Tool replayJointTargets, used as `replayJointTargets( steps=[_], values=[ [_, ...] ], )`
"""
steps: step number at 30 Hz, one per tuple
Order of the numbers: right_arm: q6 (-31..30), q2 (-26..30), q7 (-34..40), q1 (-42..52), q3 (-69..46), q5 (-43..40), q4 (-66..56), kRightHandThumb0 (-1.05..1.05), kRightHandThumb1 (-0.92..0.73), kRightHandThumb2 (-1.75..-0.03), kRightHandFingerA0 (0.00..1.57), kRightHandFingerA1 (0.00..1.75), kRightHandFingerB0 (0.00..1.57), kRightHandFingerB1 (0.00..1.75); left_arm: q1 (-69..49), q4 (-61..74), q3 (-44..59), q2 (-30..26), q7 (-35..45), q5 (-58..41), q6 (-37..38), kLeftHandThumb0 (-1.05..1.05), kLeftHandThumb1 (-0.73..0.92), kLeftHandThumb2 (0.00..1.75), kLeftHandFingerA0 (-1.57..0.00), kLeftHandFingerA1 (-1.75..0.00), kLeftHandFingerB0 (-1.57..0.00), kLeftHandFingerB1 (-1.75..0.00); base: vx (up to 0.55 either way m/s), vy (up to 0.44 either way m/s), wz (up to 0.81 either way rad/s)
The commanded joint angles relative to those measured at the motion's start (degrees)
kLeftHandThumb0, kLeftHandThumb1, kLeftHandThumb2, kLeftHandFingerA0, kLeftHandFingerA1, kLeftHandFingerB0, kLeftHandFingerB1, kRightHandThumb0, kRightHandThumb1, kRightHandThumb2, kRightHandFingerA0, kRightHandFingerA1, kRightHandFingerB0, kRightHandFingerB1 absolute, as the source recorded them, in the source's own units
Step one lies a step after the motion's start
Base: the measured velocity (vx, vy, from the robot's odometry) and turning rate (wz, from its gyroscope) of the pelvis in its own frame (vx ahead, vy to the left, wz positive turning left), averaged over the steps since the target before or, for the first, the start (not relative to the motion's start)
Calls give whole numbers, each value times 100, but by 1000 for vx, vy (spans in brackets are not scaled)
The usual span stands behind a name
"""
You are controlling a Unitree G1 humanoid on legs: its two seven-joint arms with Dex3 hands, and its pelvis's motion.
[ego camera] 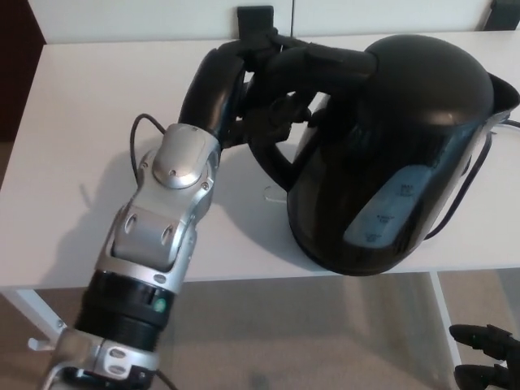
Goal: The robot walk towards a table in front and uses its left hand to pick up the pot from the base and places it on the table
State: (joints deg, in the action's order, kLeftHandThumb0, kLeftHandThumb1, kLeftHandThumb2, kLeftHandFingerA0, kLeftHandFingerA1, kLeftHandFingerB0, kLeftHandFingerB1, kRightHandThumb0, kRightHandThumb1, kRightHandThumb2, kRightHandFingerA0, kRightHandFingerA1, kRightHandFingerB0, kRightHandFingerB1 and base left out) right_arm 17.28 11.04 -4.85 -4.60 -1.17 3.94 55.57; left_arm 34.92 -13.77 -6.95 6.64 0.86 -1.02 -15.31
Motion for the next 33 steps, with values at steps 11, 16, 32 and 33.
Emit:
replayJointTargets(
  steps=[11,16,32,33],
  values=[
    [37,64,105,15,3,79,-80,-6,-71,-60,49,51,47,49,4,286,876,632,128,-944,-709,-30,80,66,-91,-137,-72,-90,0,0,0],
    [59,66,76,16,-8,67,-57,-6,-72,-60,47,48,47,47,413,737,1570,910,-85,-1626,-1432,-30,78,65,-89,-134,-73,-92,0,0,0],
    [-108,69,107,13,68,127,-129,-7,-73,-60,49,49,47,47,2078,1561,3070,-35,-516,-2354,-2809,-26,84,67,-80,-141,-70,-96,0,0,0],
    [-151,78,105,14,71,129,-167,-7,-72,-60,49,49,47,47,2053,1570,3069,-110,-464,-2320,-2800,-25,84,68,-77,-143,-69,-97,0,0,0]
  ],
)
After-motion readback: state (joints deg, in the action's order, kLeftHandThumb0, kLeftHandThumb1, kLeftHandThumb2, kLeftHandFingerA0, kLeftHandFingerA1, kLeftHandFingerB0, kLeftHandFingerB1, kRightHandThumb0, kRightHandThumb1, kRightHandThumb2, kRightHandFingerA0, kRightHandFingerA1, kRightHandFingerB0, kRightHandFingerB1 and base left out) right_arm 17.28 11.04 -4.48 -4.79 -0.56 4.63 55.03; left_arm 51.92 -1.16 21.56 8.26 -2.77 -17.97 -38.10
